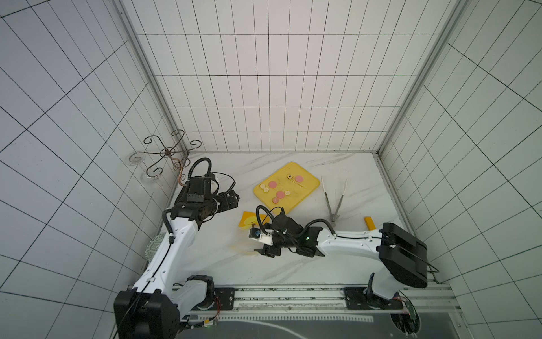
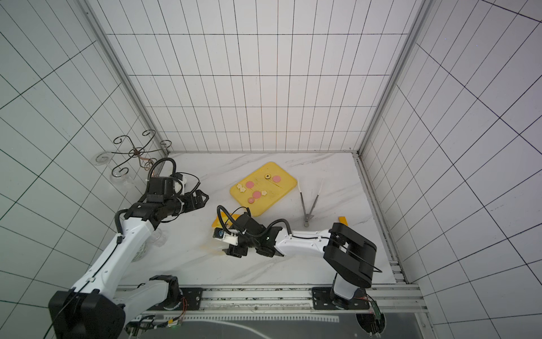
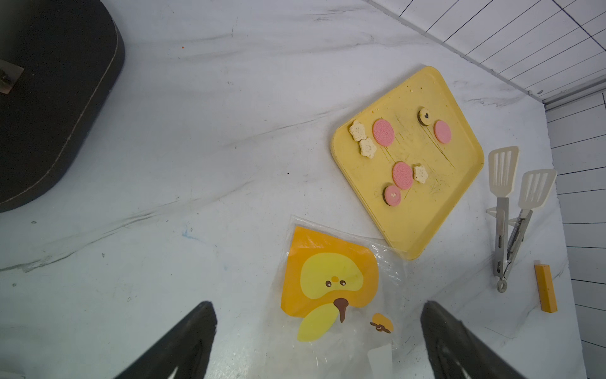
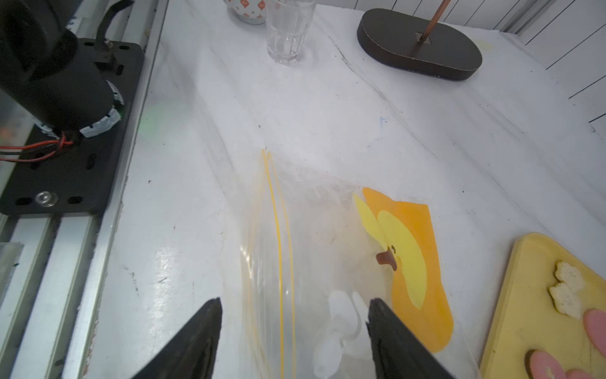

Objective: Put the cookies into a resealable bag to prevent moisture
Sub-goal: Pick up the ziploc bag from the center of the board.

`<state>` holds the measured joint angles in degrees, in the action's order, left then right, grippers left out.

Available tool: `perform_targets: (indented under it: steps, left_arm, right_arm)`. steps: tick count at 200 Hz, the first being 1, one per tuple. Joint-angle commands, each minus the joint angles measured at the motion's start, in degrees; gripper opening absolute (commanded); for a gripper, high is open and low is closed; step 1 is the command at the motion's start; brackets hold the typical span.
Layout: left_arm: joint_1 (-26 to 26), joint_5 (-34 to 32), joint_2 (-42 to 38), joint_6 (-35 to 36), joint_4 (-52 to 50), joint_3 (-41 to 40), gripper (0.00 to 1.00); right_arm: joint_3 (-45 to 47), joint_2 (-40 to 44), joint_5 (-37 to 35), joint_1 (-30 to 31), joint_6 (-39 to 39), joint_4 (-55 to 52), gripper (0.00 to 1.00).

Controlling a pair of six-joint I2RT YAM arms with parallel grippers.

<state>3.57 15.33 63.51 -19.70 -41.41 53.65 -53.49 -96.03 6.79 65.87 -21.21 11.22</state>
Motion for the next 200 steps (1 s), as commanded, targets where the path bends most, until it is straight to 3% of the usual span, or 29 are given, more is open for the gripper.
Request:
perform_targets:
  steps: [1,23,42,52,61,72,112,151,200]
  left_arm:
    - [-0.3,1.3,1.0,0.0,-0.5,-0.5,0.97]
    - [-0.3,0.8,1.4,0.4,-1.0,-0.1,0.97]
    - [-0.3,0.5,1.5,0.6,-1.5,0.0,0.97]
    - [-0.3,0.4,1.5,0.7,-1.6,0.0,0.97]
    - [-0.3,0.2,1.4,0.9,-1.7,-0.1,0.97]
    - [-0.4,0.1,1.3,1.0,-1.8,-0.2,0.97]
    - [-0.3,-0.9,0.8,1.4,-2.1,0.9,0.97]
    - [-0.3,-6.8,0.5,0.5,-6.7,11.6,0.97]
    - [4.7,-12.0,-2.5,-6.3,-5.3,19.6,0.94]
  right_arm:
    - [-5.9,-2.7,-2.8,1.0,-2.3,1.2,0.71]
    - [-7.3,-4.8,-3.8,1.2,-2.7,1.1,0.67]
    - [-8.4,-6.3,-5.3,1.1,-3.0,0.5,0.55]
    - [-8.7,-6.6,-5.5,1.0,-2.6,0.5,0.41]
    - [-9.1,-6.7,-5.3,1.1,-2.1,0.6,0.16]
    - [-9.3,-6.4,-5.2,1.2,-1.2,1.2,0.00]
    - [-9.5,-1.5,-3.2,-0.5,7.6,1.7,0.00]
    - [-13.8,4.5,0.6,-7.7,28.6,-9.4,0.00]
    - [-13.5,12.5,4.4,-19.2,56.6,-9.9,0.00]
